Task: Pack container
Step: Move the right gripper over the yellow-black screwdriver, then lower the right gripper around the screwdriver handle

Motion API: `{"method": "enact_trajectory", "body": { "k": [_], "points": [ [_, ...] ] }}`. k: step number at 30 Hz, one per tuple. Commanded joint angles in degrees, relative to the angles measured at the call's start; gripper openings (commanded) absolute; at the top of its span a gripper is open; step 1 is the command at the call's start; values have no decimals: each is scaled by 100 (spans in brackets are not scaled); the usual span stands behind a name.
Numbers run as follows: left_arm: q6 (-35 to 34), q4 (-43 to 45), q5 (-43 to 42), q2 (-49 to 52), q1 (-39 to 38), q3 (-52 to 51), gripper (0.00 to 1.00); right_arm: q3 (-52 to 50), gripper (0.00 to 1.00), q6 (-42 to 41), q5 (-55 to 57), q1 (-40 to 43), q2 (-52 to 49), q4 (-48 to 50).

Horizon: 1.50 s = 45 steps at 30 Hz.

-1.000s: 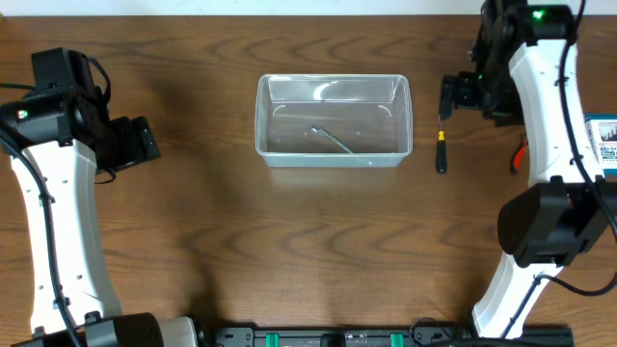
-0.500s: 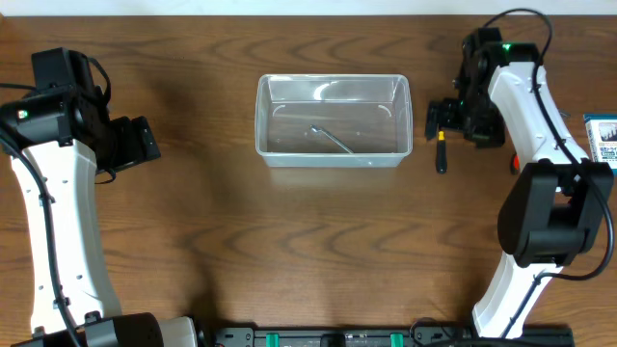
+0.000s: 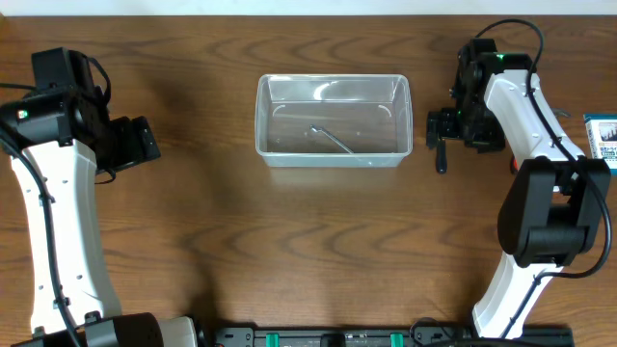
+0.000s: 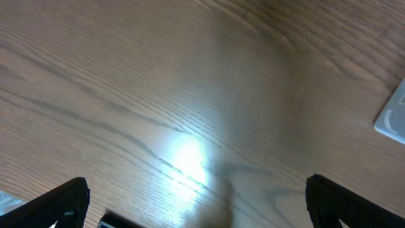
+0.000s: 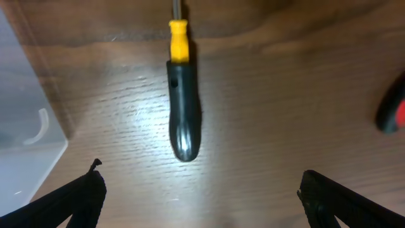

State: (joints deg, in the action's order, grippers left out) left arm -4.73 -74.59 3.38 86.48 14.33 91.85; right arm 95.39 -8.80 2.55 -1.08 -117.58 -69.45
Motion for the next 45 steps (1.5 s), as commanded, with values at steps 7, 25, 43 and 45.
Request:
{"method": "enact_trajectory", "body": {
  "k": [7,25,43,45],
  "points": [
    [-28,-17,13,-55,24,129,98,-114,99,590,173,-28,120,216],
    [-28,-20,11,-55,24,129,98,-271,99,448,55,-44,-140,616],
    [-28,-20,11,-55,24,129,98,-273,99,415,-87,-44,-525,730],
    [-28,-20,11,-55,24,129,98,-273,99,415,-87,-44,-535,737]
  ]
}}
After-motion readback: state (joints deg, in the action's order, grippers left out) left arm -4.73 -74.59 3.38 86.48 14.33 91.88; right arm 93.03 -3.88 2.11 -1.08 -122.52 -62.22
